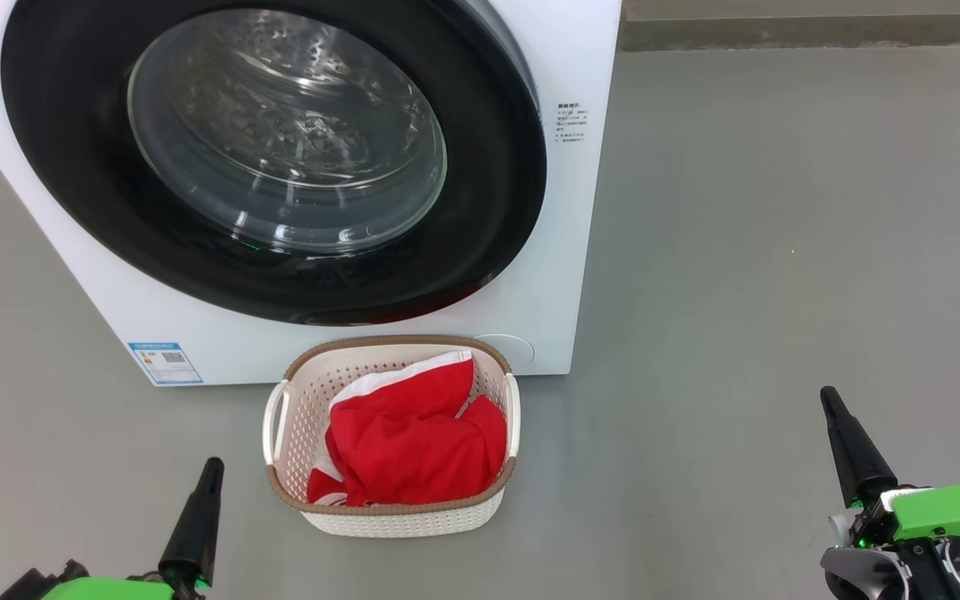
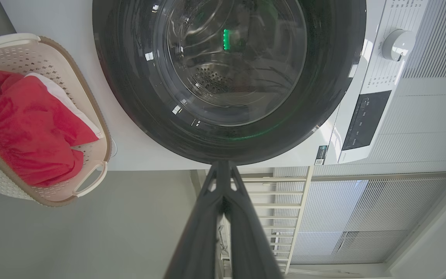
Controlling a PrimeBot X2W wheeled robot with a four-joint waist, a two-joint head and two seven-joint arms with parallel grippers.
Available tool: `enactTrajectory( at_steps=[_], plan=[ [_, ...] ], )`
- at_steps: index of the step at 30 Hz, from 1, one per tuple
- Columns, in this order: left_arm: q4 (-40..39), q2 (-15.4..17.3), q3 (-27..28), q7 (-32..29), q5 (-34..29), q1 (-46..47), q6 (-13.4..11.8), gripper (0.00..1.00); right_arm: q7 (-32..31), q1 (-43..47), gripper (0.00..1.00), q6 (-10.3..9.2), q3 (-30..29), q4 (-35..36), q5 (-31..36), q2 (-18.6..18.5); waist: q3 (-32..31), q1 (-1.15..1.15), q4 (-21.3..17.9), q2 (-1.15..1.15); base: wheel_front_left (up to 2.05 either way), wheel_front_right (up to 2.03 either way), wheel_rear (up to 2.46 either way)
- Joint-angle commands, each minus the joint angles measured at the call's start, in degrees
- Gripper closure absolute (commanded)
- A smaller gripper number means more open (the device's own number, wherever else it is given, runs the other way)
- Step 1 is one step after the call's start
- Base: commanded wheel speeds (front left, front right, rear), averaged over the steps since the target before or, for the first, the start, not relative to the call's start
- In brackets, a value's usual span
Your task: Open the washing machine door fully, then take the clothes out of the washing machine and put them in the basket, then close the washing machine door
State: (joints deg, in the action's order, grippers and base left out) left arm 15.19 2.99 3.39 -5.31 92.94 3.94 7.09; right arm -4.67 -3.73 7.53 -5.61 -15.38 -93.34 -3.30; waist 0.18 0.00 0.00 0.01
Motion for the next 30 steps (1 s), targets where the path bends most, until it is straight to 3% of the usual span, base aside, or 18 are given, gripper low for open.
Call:
enactTrajectory(
  at_steps=[1, 30],
  plan=[
    [-1.2, 0.7, 2.0, -0.3, 0.1, 2.2, 0.4, 1.00, -0.5, -2.3, 1.00, -0.04, 0.8, 1.4, -0.2, -0.8, 0.0, 0.00, 0.0, -0.01, 0.00, 0.00, 0.00],
    [-1.2, 0.4, 2.4, -0.6, -0.2, 2.2, 0.4, 1.00, -0.9, -2.3, 1.00, -0.04, 0.2, 1.4, 0.2, -0.4, 0.0, 0.00, 0.0, -0.01, 0.00, 0.00, 0.00]
  ],
)
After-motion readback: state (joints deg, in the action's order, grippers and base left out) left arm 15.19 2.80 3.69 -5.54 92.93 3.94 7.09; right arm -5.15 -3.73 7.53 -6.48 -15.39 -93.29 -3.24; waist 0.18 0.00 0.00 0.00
